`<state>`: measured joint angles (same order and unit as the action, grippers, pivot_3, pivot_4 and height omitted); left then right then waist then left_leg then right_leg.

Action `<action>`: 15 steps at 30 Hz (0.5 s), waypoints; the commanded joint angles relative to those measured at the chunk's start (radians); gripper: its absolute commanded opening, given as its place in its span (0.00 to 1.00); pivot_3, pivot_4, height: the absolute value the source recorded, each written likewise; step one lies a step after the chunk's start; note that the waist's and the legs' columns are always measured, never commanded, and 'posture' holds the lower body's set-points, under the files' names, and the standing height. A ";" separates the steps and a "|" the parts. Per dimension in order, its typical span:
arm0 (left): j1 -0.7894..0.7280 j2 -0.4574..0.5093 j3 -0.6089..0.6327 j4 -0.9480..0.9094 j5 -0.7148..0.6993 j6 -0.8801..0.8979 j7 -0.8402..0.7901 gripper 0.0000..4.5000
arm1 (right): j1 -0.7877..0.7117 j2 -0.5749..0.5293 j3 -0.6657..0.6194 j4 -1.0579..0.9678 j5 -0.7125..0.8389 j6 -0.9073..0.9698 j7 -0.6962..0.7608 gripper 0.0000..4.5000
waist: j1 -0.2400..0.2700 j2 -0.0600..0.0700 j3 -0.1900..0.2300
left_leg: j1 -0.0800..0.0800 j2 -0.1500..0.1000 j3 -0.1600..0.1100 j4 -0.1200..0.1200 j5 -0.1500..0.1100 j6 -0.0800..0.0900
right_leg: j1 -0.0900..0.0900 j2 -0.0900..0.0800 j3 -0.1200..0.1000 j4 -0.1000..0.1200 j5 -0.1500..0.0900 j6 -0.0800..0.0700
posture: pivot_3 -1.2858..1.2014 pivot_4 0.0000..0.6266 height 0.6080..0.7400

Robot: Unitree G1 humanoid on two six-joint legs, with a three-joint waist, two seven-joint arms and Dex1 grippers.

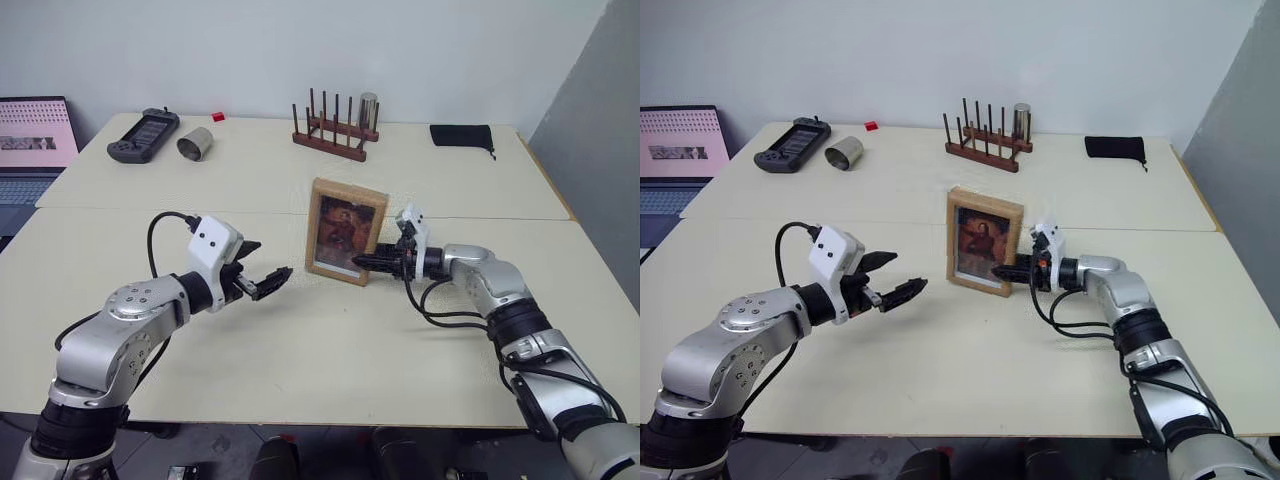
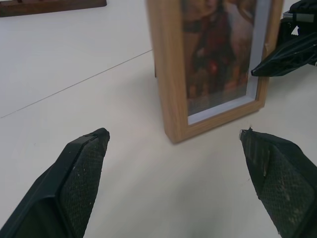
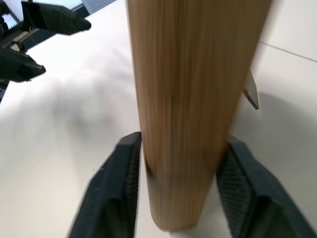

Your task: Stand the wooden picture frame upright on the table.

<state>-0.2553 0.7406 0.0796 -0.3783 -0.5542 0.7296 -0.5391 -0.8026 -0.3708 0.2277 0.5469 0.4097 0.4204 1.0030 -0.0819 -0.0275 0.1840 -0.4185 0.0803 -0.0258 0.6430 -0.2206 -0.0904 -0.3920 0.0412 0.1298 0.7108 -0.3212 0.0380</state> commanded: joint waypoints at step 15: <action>-0.020 -0.017 0.065 0.099 0.046 -0.012 -0.049 1.00 | 0.326 -0.189 -0.185 -0.488 -0.068 -0.015 -0.102 1.00 | 0.007 0.001 0.000 | -0.002 0.000 -0.001 0.000 0.000 0.000 | 0.000 0.000 -0.002 -0.002 -0.001 0.001 | 0.52 0.24 1.00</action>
<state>-0.2691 0.7066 0.0928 -0.2775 -0.5062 0.7203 -0.5809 -0.5004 -0.5383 0.1066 0.1903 0.3103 0.4195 0.9185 -0.0747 -0.0268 0.1844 -0.4202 0.0803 -0.0267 0.6427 -0.2207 -0.0905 -0.3917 0.0408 0.1281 0.7090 -0.3219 0.0387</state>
